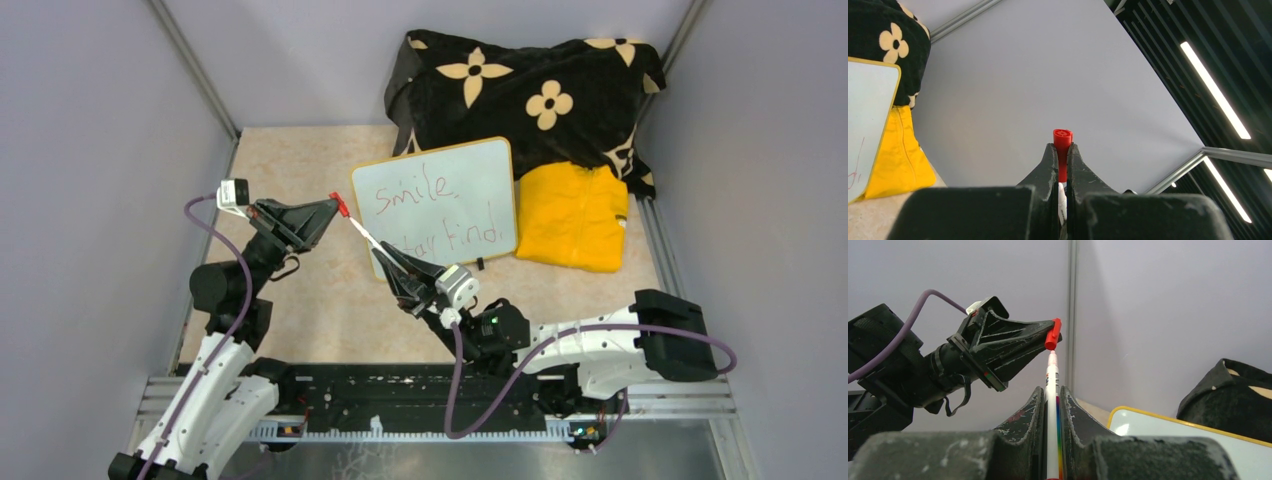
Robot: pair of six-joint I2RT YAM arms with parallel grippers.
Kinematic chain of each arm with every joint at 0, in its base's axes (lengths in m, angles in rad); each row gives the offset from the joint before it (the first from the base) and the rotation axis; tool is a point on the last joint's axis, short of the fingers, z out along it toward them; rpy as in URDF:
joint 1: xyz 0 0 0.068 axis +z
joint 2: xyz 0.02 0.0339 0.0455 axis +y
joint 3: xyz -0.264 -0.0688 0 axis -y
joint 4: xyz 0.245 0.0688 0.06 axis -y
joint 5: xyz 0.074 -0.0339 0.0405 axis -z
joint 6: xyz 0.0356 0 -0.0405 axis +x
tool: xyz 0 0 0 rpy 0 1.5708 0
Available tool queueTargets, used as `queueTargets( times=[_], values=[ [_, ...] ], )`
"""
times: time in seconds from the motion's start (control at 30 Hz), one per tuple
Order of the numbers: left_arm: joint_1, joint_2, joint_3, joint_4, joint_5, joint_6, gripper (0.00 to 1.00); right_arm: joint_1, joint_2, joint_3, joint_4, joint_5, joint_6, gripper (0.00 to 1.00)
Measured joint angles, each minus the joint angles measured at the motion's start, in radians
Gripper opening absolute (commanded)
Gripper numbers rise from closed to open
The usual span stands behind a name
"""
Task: Write a sentence on the whiteboard
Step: Close the whiteboard marker at the center of the board.
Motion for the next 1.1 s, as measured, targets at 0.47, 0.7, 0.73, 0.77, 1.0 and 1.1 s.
queueTargets(
  times=[0.47,0.7,0.73,0.77,1.0,1.1],
  values=[
    [0.000,0.003,0.000,-0.007,0.010,0.011,0.00,0.000,0.000,0.000,0.000,0.000,0.000,0.00],
    [0.000,0.005,0.000,-0.007,0.025,0.014,0.00,0.000,0.005,0.000,0.001,0.000,0.000,0.00],
    [0.000,0.005,0.000,-0.007,0.025,0.014,0.00,0.000,0.007,0.001,0.000,0.000,0.000,0.00],
    [0.000,0.005,0.000,-0.008,0.027,0.014,0.00,0.000,0.008,0.001,0.000,0.000,0.000,0.00],
    [-0.002,0.005,0.000,-0.007,0.037,0.015,0.00,0.000,0.017,0.015,0.002,0.000,0.000,0.00],
    [-0.002,0.006,0.000,-0.007,0.039,0.014,0.00,-0.002,0.022,0.020,0.002,0.000,-0.001,0.00]
  ],
)
